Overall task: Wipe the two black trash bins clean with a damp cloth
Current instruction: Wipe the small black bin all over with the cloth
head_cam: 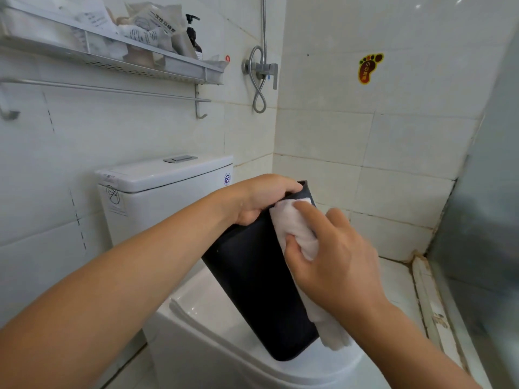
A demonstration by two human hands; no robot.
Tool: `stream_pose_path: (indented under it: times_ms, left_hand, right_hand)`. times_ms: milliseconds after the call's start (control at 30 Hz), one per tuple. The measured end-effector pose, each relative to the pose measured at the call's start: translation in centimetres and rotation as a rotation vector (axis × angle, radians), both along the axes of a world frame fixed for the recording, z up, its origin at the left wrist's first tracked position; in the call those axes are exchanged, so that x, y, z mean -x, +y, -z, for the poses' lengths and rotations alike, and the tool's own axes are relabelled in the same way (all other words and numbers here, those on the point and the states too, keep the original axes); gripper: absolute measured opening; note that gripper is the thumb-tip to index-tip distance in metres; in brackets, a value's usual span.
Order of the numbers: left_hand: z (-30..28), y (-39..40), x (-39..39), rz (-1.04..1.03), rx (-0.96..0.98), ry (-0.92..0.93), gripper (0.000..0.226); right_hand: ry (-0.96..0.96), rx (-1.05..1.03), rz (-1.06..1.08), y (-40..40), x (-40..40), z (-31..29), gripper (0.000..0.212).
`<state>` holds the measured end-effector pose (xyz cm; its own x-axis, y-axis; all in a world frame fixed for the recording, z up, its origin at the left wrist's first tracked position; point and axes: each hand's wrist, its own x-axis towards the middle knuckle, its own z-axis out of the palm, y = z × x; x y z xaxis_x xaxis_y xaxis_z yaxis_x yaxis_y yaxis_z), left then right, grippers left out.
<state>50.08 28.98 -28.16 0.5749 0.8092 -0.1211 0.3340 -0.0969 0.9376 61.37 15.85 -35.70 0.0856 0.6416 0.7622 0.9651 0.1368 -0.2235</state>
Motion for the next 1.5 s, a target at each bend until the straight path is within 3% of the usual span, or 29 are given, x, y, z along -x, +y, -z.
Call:
stream_pose_path:
  times_ms: [167,400,633,767,833,933,1100,1200,1267,1400,1500]
  left_hand:
    - [0.3,0.3,-0.5,-0.084,0.040,-0.063,0.035]
    - [-0.8,0.1,0.5,-0.093,0.058,0.037,0.027]
    - [-0.3,0.1,0.2,-0.209,-0.131,0.025,0.019]
    - [-0.1,0.3,-0.1,-0.255,-0.146,0.039,0.022]
    - [0.0,0.4,-0.2,-0.242,-0.180,0.041,0.019]
    - [0.6,0.9,0.0,-0.206,-0.214,0.046,0.033]
    - [0.4,-0.4,0.1,-0.044,-0.193,0.012,0.018]
    - [0.4,-0.8,-0.2,0.029,-0.320,0.031,0.020]
    - [0.5,-0.8,-0.3,0.000,-0.384,0.040,0.036]
    - [0.4,-0.7,-0.1,-0.087,-0.408,0.042,0.027]
    - [0.5,-0.5,0.0,-0.103,-0.456,0.060,0.034]
  right_hand:
    - [-0.092,0.039,-0.040,0.5,1.5,-0.2,0.038]
    - [-0.375,0.209,-0.311,-1.5,5.4,2.5,0.046]
    - [-0.260,0.153,-0.162,-1.2,5.7,1.8,0.042]
    - [-0.349,0.143,-0.202,-1.3,7.0,2.4,0.053]
    - [-0.378,0.146,-0.227,-1.3,7.1,2.5,0.053]
    - [-0.347,0.144,-0.187,-1.2,6.2,2.0,0.049]
    - [-0.307,0.126,-0.133,-0.6,5.0,1.7,0.040]
    - [-0.302,0.157,-0.118,-0.4,5.6,2.0,0.045]
    - [-0.317,0.157,-0.109,-0.5,6.1,2.2,0.047]
    - [-0.365,0.148,-0.149,-0.5,7.2,2.9,0.051]
    - [-0.385,0.161,-0.172,-0.5,7.5,3.2,0.052]
